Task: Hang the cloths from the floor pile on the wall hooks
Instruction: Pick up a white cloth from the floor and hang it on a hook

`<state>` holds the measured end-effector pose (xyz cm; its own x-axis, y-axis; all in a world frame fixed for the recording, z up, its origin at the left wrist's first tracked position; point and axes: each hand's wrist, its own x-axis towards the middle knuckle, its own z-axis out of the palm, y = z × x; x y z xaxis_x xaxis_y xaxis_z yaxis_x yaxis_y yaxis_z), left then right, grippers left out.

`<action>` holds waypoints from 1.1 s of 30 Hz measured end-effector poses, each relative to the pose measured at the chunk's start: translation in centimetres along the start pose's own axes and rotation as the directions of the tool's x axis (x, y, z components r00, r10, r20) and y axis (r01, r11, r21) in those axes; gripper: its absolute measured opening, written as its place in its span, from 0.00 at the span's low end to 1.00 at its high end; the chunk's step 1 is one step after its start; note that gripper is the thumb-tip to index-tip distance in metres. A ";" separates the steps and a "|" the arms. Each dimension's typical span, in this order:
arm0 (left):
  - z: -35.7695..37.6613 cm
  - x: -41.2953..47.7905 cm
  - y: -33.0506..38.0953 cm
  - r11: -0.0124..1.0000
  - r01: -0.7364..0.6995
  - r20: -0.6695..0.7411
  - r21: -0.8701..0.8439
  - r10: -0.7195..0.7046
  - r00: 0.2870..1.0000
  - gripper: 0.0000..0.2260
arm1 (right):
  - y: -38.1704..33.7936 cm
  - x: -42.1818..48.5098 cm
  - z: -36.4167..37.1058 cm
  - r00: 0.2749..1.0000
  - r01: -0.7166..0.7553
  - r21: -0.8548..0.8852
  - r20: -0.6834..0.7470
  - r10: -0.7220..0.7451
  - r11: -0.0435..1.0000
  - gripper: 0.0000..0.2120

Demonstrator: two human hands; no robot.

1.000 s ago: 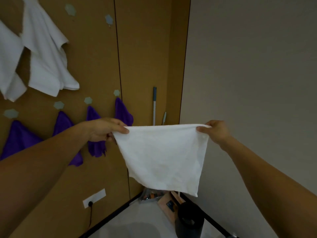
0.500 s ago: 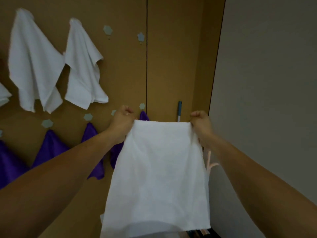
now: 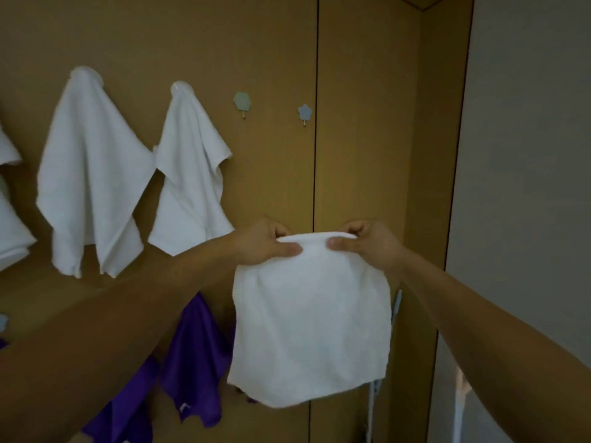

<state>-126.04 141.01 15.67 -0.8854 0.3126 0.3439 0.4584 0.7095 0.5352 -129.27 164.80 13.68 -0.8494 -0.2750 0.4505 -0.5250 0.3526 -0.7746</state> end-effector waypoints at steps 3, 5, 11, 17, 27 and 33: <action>-2.0 2.3 -1.0 0.998 -0.059 -0.115 0.034 0.062 0.991 0.13 | -0.6 3.6 1.1 0.993 0.086 -0.108 -0.077 -0.094 0.991 0.16; -3.3 4.0 -1.5 0.994 -0.084 -0.242 0.073 0.099 0.965 0.11 | -1.3 6.6 1.5 0.977 0.141 -0.106 -0.145 -0.155 0.984 0.15; -7.2 10.0 -1.8 0.928 0.023 -0.520 0.372 0.188 0.833 0.14 | -3.2 15.9 2.2 0.905 0.252 -0.135 -0.317 -0.283 0.958 0.10; -11.8 17.0 -2.8 0.966 0.073 -0.670 0.248 0.117 0.733 0.13 | -5.5 25.7 2.7 0.844 0.349 -0.156 -0.377 -0.382 0.924 0.10; -20.3 25.3 -6.1 0.919 0.236 -0.817 0.314 0.135 0.560 0.09 | -8.7 38.6 4.6 0.821 0.452 -0.079 -0.354 -0.448 0.889 0.10; -23.5 27.6 -8.3 0.889 0.353 -0.861 0.292 0.084 0.501 0.11 | -10.7 43.0 6.2 0.838 0.411 -0.092 -0.355 -0.415 0.907 0.09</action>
<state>-152.52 128.93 38.87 -0.3386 -0.3277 0.8820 0.0718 0.9257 0.3715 -159.85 143.64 38.60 -0.5126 -0.0592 0.8566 -0.8300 0.2893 -0.4768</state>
